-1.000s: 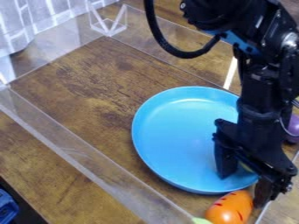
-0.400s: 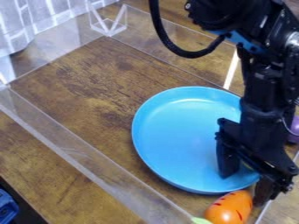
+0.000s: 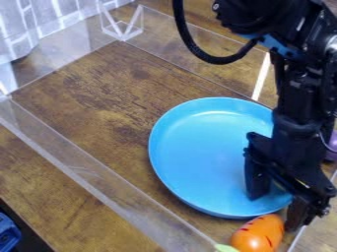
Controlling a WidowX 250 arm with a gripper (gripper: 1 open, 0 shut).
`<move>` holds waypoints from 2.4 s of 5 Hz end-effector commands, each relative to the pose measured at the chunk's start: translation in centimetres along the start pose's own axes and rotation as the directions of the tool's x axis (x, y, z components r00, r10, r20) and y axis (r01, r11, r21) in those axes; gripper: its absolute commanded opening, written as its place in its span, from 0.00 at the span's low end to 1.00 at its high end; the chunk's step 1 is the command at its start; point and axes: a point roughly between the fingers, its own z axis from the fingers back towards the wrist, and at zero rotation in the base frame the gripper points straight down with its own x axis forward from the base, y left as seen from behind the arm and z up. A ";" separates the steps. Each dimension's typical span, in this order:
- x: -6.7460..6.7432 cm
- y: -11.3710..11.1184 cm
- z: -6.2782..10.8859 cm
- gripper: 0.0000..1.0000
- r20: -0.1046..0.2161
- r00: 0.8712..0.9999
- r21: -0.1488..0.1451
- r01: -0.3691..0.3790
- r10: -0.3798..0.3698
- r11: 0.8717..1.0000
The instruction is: Move the carrot to the left side
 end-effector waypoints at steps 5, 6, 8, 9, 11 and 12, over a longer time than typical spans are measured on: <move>-0.8 1.5 -2.1 1.00 -0.121 0.993 0.003 0.010 -0.010 1.000; -0.8 1.5 -2.2 1.00 -0.136 0.991 0.003 0.011 -0.010 1.000; -0.8 1.6 -2.1 1.00 -0.163 0.987 0.004 0.013 -0.012 1.000; -0.7 1.6 -2.1 0.00 -0.172 0.985 0.004 0.013 -0.012 1.000; -0.9 1.5 -1.6 0.00 -0.182 0.983 0.007 0.028 -0.027 1.000; -0.9 1.6 -1.3 0.00 -0.187 0.982 0.013 0.040 -0.037 0.999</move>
